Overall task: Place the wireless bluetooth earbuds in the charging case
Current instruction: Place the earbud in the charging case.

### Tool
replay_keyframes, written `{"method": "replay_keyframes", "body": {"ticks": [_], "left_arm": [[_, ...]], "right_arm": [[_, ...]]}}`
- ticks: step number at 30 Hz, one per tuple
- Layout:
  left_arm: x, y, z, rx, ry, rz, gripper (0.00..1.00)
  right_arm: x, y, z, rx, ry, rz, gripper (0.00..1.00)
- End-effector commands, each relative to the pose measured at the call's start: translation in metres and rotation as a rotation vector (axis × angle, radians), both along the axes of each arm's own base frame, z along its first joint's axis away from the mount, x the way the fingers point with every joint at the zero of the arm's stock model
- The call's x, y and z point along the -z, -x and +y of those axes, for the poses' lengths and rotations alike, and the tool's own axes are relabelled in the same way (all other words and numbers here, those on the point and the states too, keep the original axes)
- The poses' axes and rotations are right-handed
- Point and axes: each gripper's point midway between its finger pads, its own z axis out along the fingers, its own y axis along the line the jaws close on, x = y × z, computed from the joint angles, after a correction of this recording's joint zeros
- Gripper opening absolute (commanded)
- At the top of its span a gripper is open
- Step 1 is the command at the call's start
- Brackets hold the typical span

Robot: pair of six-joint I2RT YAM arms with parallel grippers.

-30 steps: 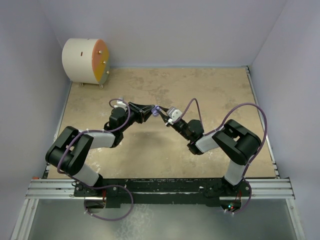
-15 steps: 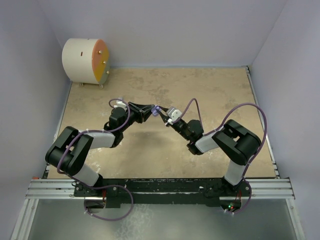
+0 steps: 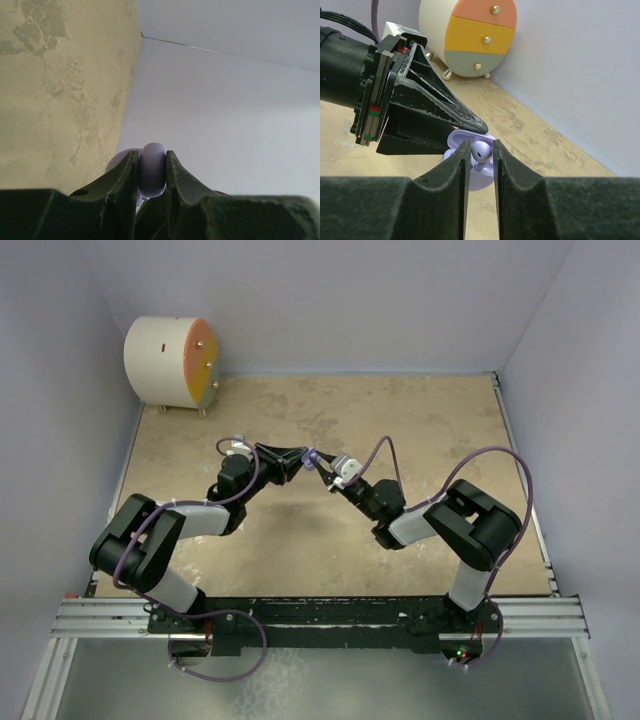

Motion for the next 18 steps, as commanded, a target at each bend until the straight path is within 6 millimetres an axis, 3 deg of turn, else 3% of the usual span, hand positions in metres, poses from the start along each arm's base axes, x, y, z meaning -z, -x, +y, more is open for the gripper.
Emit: {"method": "replay_keyframes", "body": {"ticks": [1, 18], "left_arm": [[-0.0487, -0.0063, 0.0009, -0.018, 0.074, -0.125, 0.00], [-0.0459, -0.0051, 0.0016, -0.019, 0.070, -0.120, 0.00]], "right_arm": [[-0.1525, 0.0462, -0.0360, -0.023, -0.452, -0.451, 0.27], [-0.1578, 0.0438, -0.0383, -0.005, -0.478, -0.454, 0.39]]}}
